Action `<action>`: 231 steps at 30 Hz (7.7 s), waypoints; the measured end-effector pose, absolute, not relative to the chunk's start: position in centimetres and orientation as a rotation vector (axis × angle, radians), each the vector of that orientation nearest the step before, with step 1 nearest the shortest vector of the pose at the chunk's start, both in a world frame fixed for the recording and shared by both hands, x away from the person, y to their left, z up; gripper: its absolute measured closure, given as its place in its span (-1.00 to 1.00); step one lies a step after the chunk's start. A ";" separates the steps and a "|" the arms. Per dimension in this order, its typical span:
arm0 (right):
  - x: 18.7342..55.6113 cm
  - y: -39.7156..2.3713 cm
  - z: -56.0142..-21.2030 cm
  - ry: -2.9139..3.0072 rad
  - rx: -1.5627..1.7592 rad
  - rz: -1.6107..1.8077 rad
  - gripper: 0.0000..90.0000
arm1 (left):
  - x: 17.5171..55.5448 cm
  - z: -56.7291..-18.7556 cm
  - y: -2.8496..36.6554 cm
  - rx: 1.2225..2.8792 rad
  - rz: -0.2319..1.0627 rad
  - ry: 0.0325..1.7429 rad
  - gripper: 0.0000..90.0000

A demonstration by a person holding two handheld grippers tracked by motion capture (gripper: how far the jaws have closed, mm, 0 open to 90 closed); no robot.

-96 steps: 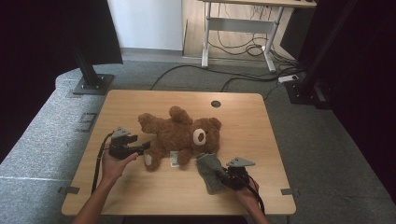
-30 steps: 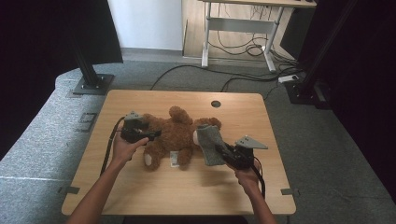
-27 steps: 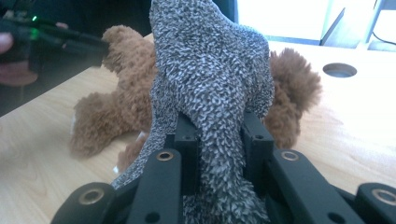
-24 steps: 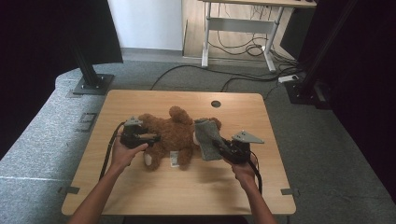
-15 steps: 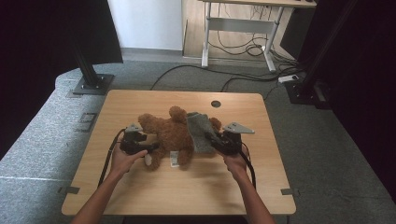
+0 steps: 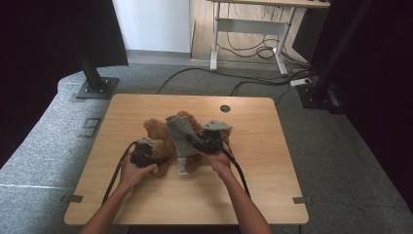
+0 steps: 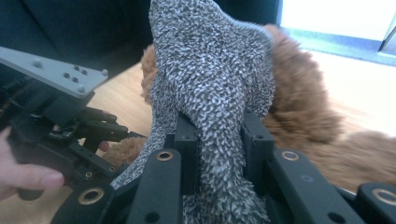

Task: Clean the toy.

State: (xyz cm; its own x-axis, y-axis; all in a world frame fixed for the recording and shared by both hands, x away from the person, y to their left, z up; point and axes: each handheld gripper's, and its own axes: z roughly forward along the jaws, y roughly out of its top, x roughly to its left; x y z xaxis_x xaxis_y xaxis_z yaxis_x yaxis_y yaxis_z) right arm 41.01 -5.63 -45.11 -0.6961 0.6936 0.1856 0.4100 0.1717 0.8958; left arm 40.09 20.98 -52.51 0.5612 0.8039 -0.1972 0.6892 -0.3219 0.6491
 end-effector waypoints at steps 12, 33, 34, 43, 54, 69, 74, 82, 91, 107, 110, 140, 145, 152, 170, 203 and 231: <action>41.6 -5.6 -47.2 2.174 1.111 1.333 0.62 | 39.7 -53.0 21.0 2.095 0.205 1.186 0.29; 41.1 -11.5 -44.0 1.975 1.186 1.382 0.65 | 39.5 -53.1 20.8 2.104 0.216 1.176 0.39; 41.1 -10.6 -43.2 1.978 1.150 1.433 0.65 | 39.5 -53.1 20.8 2.104 0.217 1.176 0.39; 41.9 -5.1 -42.4 2.071 1.049 1.514 0.65 | 39.5 -53.1 20.7 2.100 0.217 1.182 0.38; 44.2 2.4 -45.6 2.216 1.018 1.404 0.65 | 39.3 -53.2 20.8 2.092 0.219 1.184 0.39; 42.8 -9.3 -45.5 2.018 1.189 1.350 0.65 | 39.4 -53.3 21.0 2.082 0.207 1.191 0.39; 43.1 -11.8 -45.6 1.984 1.230 1.285 0.65 | 39.4 -53.3 21.0 2.078 0.203 1.191 0.39; 43.4 -15.6 -47.5 1.914 1.355 1.249 0.65 | 39.4 -53.3 21.1 2.076 0.200 1.189 0.39; 42.4 -18.3 -49.4 1.902 1.422 1.223 0.66 | 39.4 -53.3 21.0 2.074 0.202 1.195 0.39; 38.8 -13.0 -46.5 2.024 1.180 1.518 0.66 | 39.5 -53.3 21.0 2.078 0.203 1.194 0.39; 38.8 -9.9 -48.1 2.119 1.148 1.495 0.66 | 39.5 -53.3 21.0 2.079 0.206 1.194 0.38; 36.3 -16.8 -53.8 2.059 1.331 1.241 0.66 | 39.5 -53.4 21.2 2.072 0.190 1.191 0.38; 36.4 -19.0 -53.2 1.956 1.387 1.260 0.66 | 39.5 -53.4 21.2 2.075 0.194 1.186 0.38; 36.3 -19.1 -50.5 1.874 1.346 1.413 0.67 | 39.4 -53.4 21.1 2.077 0.201 1.185 0.38; 40.2 -11.8 -46.5 1.934 1.238 1.435 0.66 | 39.3 -53.4 21.1 2.075 0.210 1.185 0.38; 42.7 -20.4 -51.4 1.867 1.568 1.274 0.66 | 39.3 -53.5 21.1 2.065 0.206 1.193 0.38; 42.9 -19.6 -53.9 1.996 1.569 1.145 0.66 | 39.3 -53.5 21.1 2.068 0.215 1.190 0.38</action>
State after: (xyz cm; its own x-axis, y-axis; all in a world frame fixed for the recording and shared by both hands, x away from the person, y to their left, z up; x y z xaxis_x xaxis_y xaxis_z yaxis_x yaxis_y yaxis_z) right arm 42.89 -19.61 -53.92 -0.3226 0.9254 0.1988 0.6385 0.0577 0.7674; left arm 39.30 21.12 -53.50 0.5582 0.8046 -0.2028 0.6828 -0.3065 0.6632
